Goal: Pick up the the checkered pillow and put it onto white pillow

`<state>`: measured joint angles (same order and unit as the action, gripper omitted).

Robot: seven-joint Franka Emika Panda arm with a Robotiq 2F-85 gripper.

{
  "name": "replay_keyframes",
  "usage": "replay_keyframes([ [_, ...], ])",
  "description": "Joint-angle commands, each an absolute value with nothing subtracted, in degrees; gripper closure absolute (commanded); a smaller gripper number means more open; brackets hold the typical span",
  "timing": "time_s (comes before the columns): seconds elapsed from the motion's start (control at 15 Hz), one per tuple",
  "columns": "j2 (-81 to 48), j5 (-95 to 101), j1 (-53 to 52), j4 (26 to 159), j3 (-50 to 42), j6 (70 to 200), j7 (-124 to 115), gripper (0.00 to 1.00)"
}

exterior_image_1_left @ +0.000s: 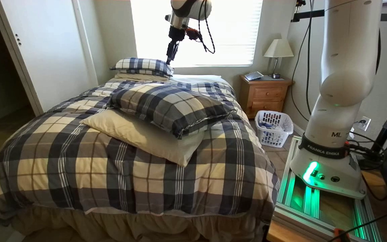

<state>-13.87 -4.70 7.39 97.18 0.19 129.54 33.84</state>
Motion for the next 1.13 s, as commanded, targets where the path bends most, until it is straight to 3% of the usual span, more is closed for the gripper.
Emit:
replay_keyframes([
  [0.0,-11.5,-5.5,7.1,97.9,-0.5,126.0,26.1,0.00],
  [1.07,-11.6,-4.9,6.8,97.2,-1.0,124.9,18.0,0.00],
])
